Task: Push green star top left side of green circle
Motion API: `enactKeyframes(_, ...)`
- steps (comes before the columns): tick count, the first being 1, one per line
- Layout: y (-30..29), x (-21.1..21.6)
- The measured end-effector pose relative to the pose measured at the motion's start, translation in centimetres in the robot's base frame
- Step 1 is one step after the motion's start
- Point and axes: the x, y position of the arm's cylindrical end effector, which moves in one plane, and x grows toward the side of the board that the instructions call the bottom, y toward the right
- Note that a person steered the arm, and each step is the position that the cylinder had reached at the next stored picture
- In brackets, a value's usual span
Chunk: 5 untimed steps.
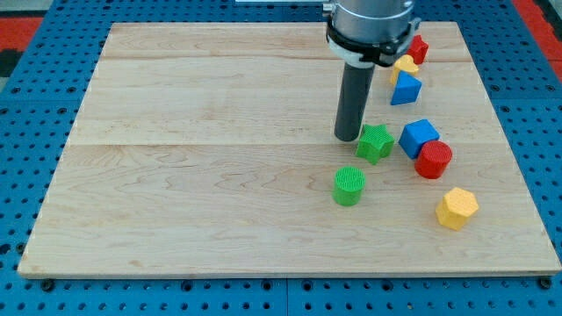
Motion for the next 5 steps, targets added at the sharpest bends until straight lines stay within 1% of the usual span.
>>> enactKeyframes(1, 6.0, -1.8)
enactKeyframes(2, 6.5, 1.0)
enactKeyframes(3, 1.5, 4.7)
enactKeyframes(4, -0.2, 6.5)
enactKeyframes(5, 5.3, 7.0)
